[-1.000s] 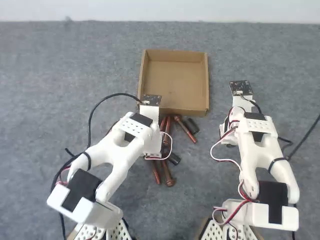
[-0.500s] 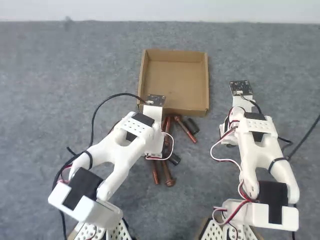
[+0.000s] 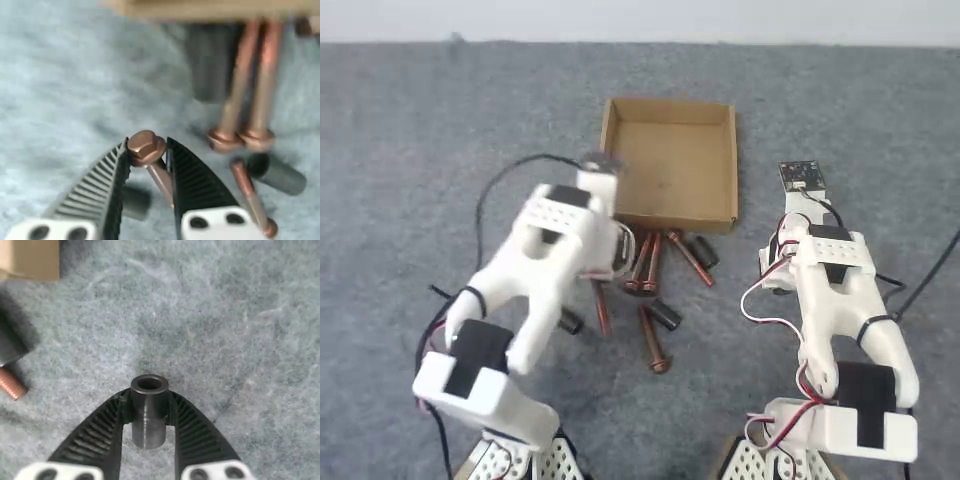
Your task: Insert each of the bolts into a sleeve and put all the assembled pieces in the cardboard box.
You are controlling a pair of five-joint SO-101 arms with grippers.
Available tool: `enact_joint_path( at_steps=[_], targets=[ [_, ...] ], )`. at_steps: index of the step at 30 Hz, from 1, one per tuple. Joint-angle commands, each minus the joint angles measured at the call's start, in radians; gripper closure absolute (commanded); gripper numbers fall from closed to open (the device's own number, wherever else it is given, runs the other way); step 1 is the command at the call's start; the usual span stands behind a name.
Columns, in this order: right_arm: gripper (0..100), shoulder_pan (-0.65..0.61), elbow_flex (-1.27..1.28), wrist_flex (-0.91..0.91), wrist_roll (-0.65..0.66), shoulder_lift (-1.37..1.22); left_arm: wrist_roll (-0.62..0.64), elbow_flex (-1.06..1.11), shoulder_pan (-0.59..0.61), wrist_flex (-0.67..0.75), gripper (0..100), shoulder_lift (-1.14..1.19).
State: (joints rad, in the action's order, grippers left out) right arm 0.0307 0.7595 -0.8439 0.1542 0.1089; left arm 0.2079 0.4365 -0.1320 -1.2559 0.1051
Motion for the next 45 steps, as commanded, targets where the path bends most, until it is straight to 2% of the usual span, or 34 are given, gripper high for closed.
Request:
enact_joint_path(
  at_steps=[1, 5, 10, 15, 19, 22, 30, 36, 38, 41, 45],
  targets=[
    [99.1, 0.012, -0.040, 0.010, 0.018, 0.012, -0.012, -0.107, 0.044, -0.012, 98, -0.008],
    [99.1, 0.012, -0.040, 0.010, 0.018, 0.012, -0.014, -0.151, 0.064, -0.011, 98, -0.006],
    [99.1, 0.012, -0.040, 0.008, 0.018, 0.010, -0.015, -0.110, 0.068, 0.083, 97, -0.005],
    [99.1, 0.012, -0.040, 0.007, 0.018, 0.010, 0.008, -0.076, 0.066, 0.092, 85, -0.005],
    [99.1, 0.012, -0.040, 0.005, 0.020, 0.010, 0.153, -0.053, 0.066, 0.092, 78, -0.006],
    [99.1, 0.012, -0.040, 0.005, 0.020, 0.010, 0.218, -0.031, 0.066, 0.087, 79, -0.011],
    [99.1, 0.012, -0.040, 0.005, 0.054, 0.010, 0.224, -0.021, 0.015, 0.038, 80, -0.005],
    [99.1, 0.012, -0.040, 0.005, 0.054, 0.010, 0.224, 0.015, -0.029, 0.147, 80, 0.054],
    [99.1, 0.012, -0.040, 0.005, 0.054, 0.010, 0.239, -0.007, -0.029, 0.160, 80, 0.110],
    [99.1, 0.012, -0.040, 0.005, 0.057, 0.010, 0.293, -0.099, -0.008, 0.087, 80, 0.186],
    [99.1, 0.012, -0.040, 0.004, 0.058, 0.010, 0.310, -0.166, 0.026, 0.071, 80, 0.244]
  ],
)
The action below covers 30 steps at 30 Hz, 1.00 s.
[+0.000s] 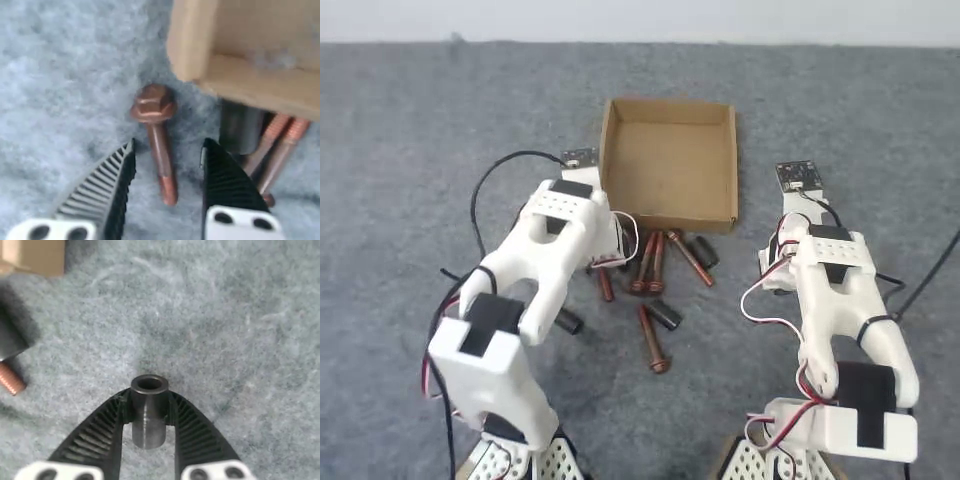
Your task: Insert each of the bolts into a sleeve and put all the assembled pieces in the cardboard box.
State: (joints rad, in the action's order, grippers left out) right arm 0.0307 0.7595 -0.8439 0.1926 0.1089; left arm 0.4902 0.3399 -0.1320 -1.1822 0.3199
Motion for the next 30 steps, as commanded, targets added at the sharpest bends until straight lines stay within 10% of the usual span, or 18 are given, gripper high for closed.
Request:
enact_joint_path(
  at_steps=[1, 30],
  targets=[
    [99.1, 0.012, -0.040, 0.004, 0.020, 0.010, 0.028, -0.076, 0.028, -0.003, 80, 0.032],
    [99.1, 0.012, -0.040, 0.004, 0.020, 0.010, 0.023, 0.002, 0.051, 0.103, 87, -0.069]
  ],
)
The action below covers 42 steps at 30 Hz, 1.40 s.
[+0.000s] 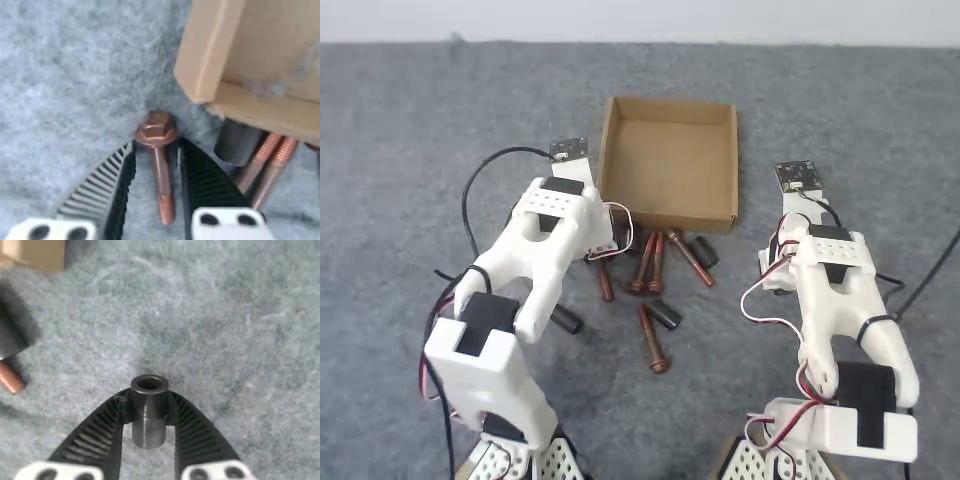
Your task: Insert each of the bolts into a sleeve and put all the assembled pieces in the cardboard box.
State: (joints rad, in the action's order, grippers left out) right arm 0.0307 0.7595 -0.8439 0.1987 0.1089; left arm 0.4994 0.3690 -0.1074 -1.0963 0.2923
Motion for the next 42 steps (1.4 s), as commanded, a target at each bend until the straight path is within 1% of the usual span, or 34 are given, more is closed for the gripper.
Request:
enact_joint_path(
  at_steps=[1, 7, 14, 16, 20, 23, 29, 37, 40, 42],
  targets=[
    [99.1, 0.012, -0.040, 0.004, 0.014, 0.010, 0.012, -0.027, 0.025, 0.018, 87, -0.041],
    [99.1, 0.010, -0.040, 0.004, 0.014, 0.010, 0.014, -0.027, 0.025, 0.037, 87, -0.040],
    [99.1, 0.010, -0.040, 0.004, 0.014, 0.010, 0.008, -0.025, 0.020, 0.051, 98, -0.040],
    [99.1, 0.010, -0.040, 0.004, 0.014, 0.010, -0.020, -0.025, 0.018, 0.049, 99, -0.040],
    [99.1, 0.010, -0.040, 0.004, 0.014, 0.010, -0.123, -0.022, 0.026, 0.044, 99, -0.052],
    [99.1, 0.010, -0.040, 0.004, 0.014, 0.010, -0.178, -0.030, 0.028, 0.014, 99, -0.060],
    [99.1, 0.010, -0.040, 0.004, 0.014, 0.010, -0.189, -0.024, 0.104, 0.020, 99, -0.155],
    [99.1, 0.008, -0.040, 0.004, 0.015, 0.010, -0.186, -0.022, 0.241, 0.163, 98, -0.155],
    [99.1, 0.010, -0.040, 0.004, 0.015, 0.013, -0.186, -0.022, 0.270, 0.238, 98, -0.118],
    [99.1, 0.012, -0.040, 0.008, 0.015, 0.015, -0.186, -0.022, 0.281, 0.262, 98, -0.095]
  ],
)
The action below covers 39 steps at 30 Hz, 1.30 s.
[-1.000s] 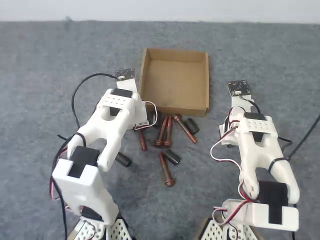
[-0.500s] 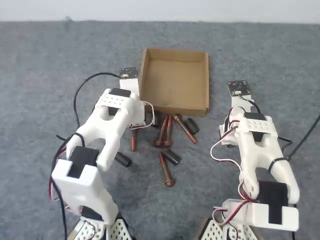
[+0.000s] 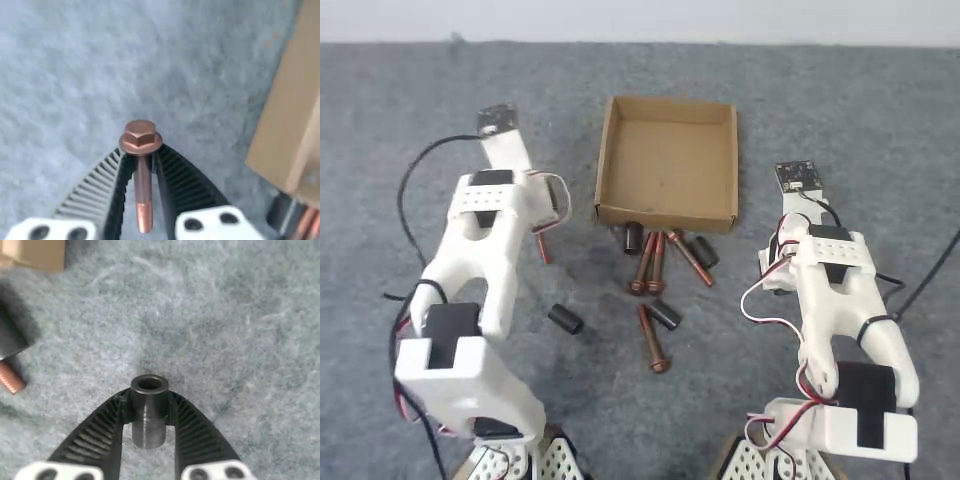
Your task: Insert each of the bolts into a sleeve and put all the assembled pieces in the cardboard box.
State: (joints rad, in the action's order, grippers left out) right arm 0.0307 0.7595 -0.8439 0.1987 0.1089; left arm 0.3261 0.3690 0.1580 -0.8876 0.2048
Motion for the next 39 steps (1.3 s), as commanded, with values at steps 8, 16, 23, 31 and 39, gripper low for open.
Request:
enact_joint_path(
  at_steps=[8, 16, 23, 31, 39],
  targets=[
    [99.1, 0.038, -0.083, 0.031, 0.011, 0.018, -0.015, -0.027, 0.072, 0.057, 99, 0.011],
    [99.1, 0.071, -0.259, -0.053, 0.014, 0.008, -0.017, -0.025, 0.107, 0.075, 99, 0.017],
    [99.1, 0.025, -0.322, -0.028, 0.015, 0.008, -0.017, -0.024, 0.112, 0.074, 99, 0.018],
    [99.1, -0.028, -0.318, 0.213, 0.014, 0.007, -0.017, -0.024, 0.112, 0.072, 99, 0.018],
    [98.9, -0.030, -0.316, 0.427, 0.014, -0.005, -0.017, -0.024, 0.112, 0.074, 99, 0.018]
  ],
)
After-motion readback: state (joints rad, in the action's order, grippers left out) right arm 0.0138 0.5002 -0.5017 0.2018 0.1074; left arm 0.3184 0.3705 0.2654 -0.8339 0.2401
